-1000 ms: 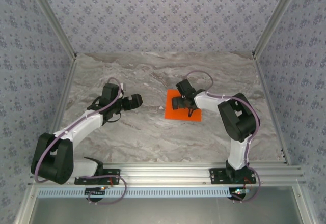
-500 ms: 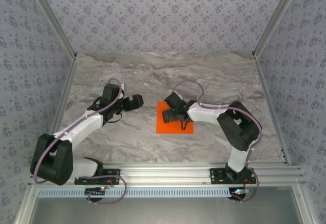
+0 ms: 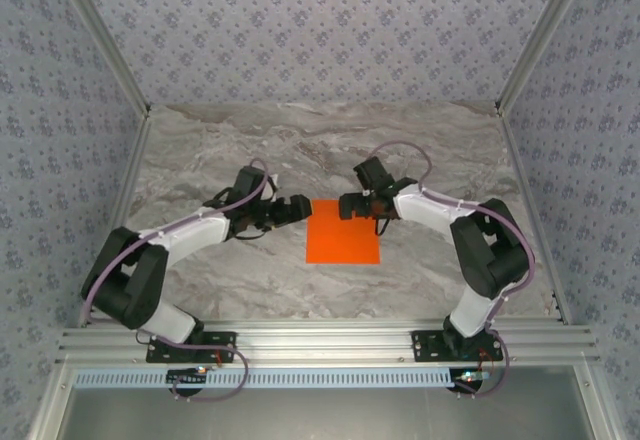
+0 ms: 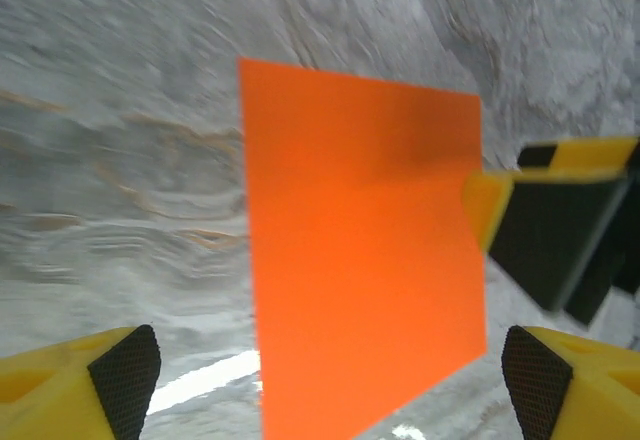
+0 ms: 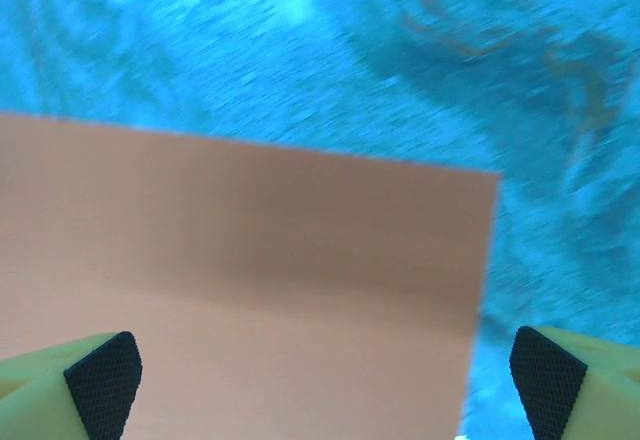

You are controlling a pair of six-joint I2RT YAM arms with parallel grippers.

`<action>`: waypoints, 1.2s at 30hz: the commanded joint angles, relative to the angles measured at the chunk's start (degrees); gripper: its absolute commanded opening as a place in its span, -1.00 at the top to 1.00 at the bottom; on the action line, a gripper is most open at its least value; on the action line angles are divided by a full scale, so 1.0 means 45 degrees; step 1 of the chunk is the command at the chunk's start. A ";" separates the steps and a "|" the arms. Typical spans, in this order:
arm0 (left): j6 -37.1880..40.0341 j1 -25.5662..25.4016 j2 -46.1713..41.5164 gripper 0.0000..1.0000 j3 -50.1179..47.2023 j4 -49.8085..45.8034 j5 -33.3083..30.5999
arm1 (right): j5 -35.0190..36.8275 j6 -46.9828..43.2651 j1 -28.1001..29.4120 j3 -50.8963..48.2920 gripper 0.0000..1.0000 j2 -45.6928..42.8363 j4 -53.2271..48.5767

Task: Fold a paper plane with a square sheet of paper (fold left side to right side)
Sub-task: Move the square sheet of paper to the center of the table, then pick up the square sheet of paper from the center of the table.

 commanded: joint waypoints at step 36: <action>-0.1878 -0.2309 0.3013 -0.82 0.0195 0.1328 0.0416 | -0.1547 0.0669 0.1578 0.0543 -1.00 0.1209 -0.1189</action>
